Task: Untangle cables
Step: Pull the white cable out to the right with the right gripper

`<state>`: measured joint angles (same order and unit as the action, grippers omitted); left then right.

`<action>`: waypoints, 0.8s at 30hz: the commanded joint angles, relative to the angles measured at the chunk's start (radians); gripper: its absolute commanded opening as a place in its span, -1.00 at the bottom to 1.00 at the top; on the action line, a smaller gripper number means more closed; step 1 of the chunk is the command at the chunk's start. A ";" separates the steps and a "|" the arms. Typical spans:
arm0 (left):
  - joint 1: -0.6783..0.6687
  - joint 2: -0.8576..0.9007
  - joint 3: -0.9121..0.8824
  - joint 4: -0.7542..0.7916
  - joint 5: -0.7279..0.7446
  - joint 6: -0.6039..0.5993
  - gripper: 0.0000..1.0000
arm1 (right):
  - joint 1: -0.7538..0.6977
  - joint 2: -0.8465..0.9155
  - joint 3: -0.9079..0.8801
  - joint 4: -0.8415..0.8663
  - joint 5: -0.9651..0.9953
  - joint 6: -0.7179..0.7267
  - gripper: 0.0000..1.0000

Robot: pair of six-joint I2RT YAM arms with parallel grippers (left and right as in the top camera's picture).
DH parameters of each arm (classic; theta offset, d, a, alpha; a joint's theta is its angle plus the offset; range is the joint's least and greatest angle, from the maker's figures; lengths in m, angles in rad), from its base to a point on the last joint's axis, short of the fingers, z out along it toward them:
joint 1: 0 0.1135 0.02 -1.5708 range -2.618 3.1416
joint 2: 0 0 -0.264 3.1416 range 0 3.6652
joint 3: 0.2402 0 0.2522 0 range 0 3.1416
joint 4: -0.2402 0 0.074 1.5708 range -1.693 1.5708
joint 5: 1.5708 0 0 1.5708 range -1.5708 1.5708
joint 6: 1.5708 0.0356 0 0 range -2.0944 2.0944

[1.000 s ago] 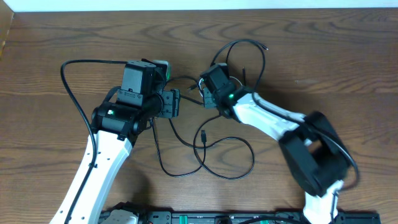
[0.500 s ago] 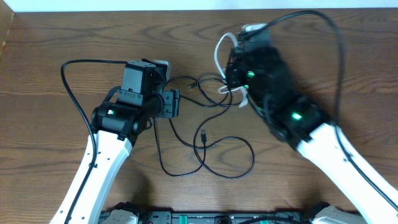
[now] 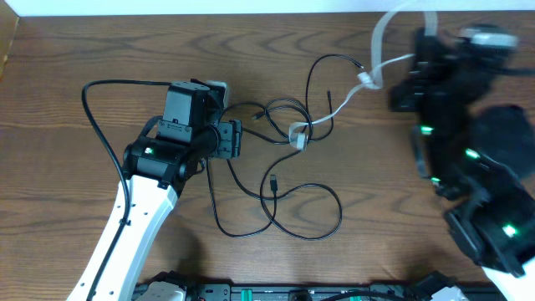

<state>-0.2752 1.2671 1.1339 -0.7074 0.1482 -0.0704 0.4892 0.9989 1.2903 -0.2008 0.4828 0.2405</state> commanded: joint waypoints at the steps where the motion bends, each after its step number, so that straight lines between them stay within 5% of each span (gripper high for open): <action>1: 0.003 -0.005 0.001 -0.003 -0.006 0.018 0.37 | -0.061 -0.037 0.005 0.021 0.143 -0.018 -0.98; 19: 0.003 -0.005 0.000 -0.003 -0.006 0.018 0.38 | -0.241 -0.127 0.005 -0.014 0.268 0.000 -0.98; 24: 0.003 -0.005 0.000 -0.006 -0.006 0.018 0.38 | -0.249 -0.088 0.005 -0.023 0.478 0.016 -0.98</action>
<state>-0.2752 1.2671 1.1339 -0.7074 0.1482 -0.0704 0.2531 0.8906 1.2903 -0.2348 0.7986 0.2424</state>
